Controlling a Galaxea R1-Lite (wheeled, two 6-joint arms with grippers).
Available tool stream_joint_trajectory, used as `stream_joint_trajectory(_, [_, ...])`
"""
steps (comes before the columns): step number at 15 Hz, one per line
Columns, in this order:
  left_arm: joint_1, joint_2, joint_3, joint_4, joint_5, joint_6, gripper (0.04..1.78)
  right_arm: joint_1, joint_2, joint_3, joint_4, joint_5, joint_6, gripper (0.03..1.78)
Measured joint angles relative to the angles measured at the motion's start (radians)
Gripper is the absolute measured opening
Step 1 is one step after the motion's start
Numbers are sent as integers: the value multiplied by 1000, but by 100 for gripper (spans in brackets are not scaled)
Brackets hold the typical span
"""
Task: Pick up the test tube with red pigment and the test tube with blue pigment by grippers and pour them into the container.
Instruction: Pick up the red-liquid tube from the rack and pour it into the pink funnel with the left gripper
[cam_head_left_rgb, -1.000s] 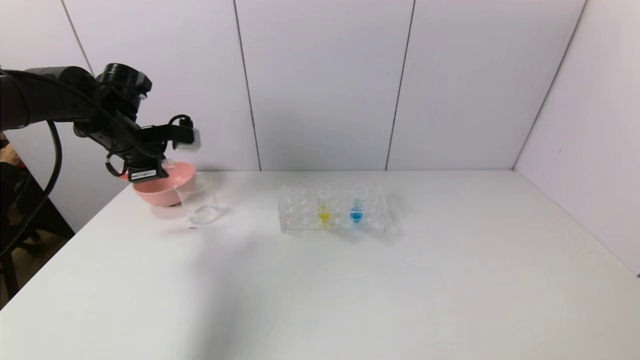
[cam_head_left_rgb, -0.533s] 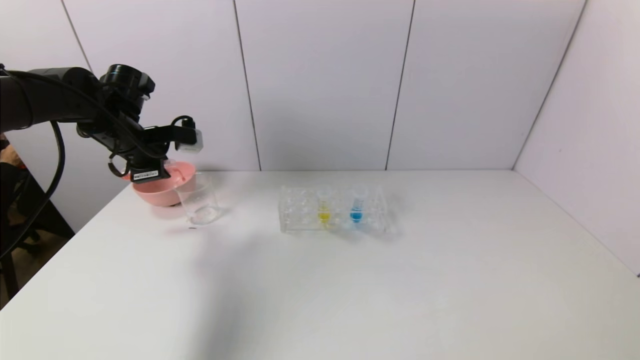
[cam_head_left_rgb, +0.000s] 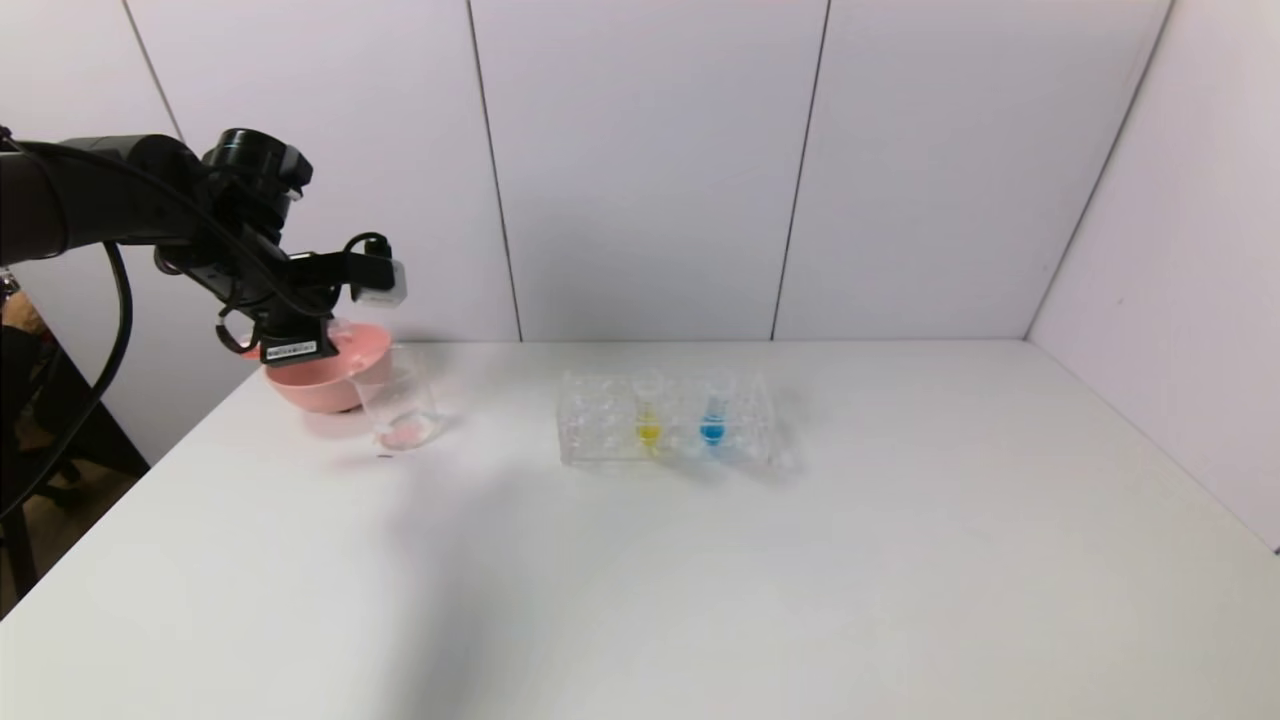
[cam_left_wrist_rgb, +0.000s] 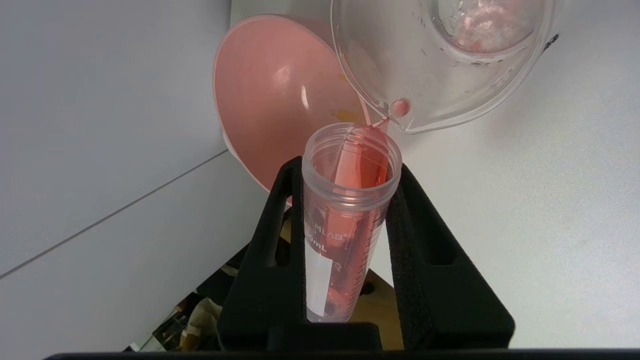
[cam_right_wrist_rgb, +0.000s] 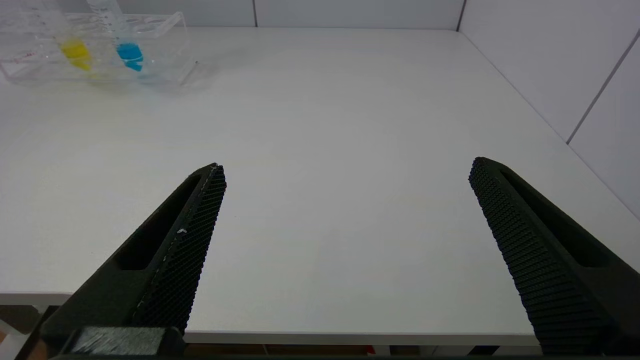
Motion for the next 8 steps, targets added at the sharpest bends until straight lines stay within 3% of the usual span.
stream_joint_trajectory(8, [-28, 2, 0, -20, 59, 4, 50, 0, 0, 0, 0, 0, 0, 177])
